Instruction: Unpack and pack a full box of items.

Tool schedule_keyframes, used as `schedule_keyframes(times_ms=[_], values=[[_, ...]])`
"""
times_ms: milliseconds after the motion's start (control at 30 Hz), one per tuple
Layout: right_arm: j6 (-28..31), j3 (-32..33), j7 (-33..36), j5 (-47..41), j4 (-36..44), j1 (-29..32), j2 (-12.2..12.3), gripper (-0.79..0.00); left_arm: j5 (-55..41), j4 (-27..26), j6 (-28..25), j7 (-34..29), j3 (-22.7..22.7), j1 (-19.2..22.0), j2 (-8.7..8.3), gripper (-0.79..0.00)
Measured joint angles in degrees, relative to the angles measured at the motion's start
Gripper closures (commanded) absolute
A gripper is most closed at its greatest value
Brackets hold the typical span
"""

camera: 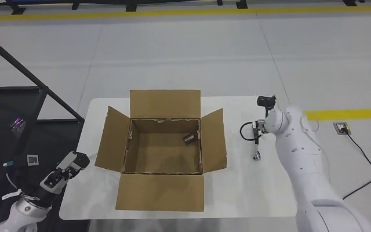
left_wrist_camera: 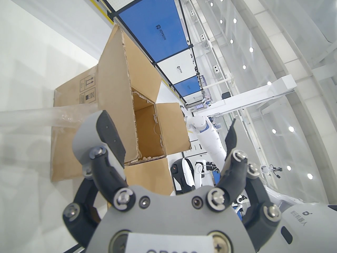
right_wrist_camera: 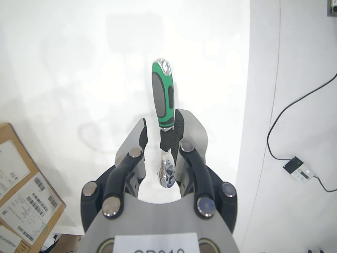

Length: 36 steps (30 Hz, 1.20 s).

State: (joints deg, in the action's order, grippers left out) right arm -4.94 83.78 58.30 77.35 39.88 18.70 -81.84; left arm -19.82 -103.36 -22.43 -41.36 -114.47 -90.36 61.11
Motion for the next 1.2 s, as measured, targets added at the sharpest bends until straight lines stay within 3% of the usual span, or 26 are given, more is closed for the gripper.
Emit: schedule_keyframes(times_ms=[200, 333, 367, 433, 467, 567, 667, 767, 867, 1033, 1200], values=[[0.72, 0.23, 8.79, -0.67, 36.1, 14.9, 0.74, -0.283, 0.0, 0.0, 0.0, 0.0, 0.0, 0.0, 0.0, -0.785], [0.48, -0.72, 11.48, -0.31, 60.58, 25.64, 0.99, -0.339, 0.0, 0.0, 0.0, 0.0, 0.0, 0.0, 0.0, -0.785], [-0.18, -1.67, 11.19, 0.78, 66.22, 27.93, 0.99, -0.363, 0.0, 0.0, 0.0, 0.0, 0.0, 0.0, 0.0, -0.785], [0.04, -3.66, 10.48, 1.57, 72.55, 30.11, 0.94, -0.526, 0.0, 0.0, 0.0, 0.0, 0.0, 0.0, 0.0, -0.785], [0.73, -5.14, 10.12, 1.93, 75.38, 30.83, 0.9, -0.557, 0.0, 0.0, 0.0, 0.0, 0.0, 0.0, 0.0, -0.785], [2.32, -9.41, 10.12, 3.35, 77.35, 30.34, 0.7, -0.631, 0.0, 0.0, 0.0, 0.0, 0.0, 0.0, 0.0, -0.785], [2.85, -13.93, 10.9, 4.0, 74.5, 27.47, 0.22, -0.785, 0.01, -0.02, 0.0, 0.08, 0.01, -0.01, 0.0, -0.785], [2.5, -17.62, 10.35, 1.6, 69.84, 23.6, -0.56, -0.76, 0.65, -0.16, -0.06, 1.99, -0.06, -0.44, 0.11, -0.785], [1.51, -20.83, 8.63, -0.95, 65.68, 20.09, -1.38, -0.785, 3.93, -0.72, 0.74, 5.88, -0.62, -1.12, 0.23, -0.785], [-2.75, -25.99, 6.61, 2.34, 63.29, 17.48, -2.54, -0.785, 11.24, -2.37, 1.61, 11.57, 0.53, -2.06, 0.49, -0.785], [-1.32, -29.64, 8.7, 0.11, 56.86, 13.96, -3.72, -0.773, 12.88, -3.06, 1.77, 13.0, 1.83, -2.32, 0.64, -0.785]])
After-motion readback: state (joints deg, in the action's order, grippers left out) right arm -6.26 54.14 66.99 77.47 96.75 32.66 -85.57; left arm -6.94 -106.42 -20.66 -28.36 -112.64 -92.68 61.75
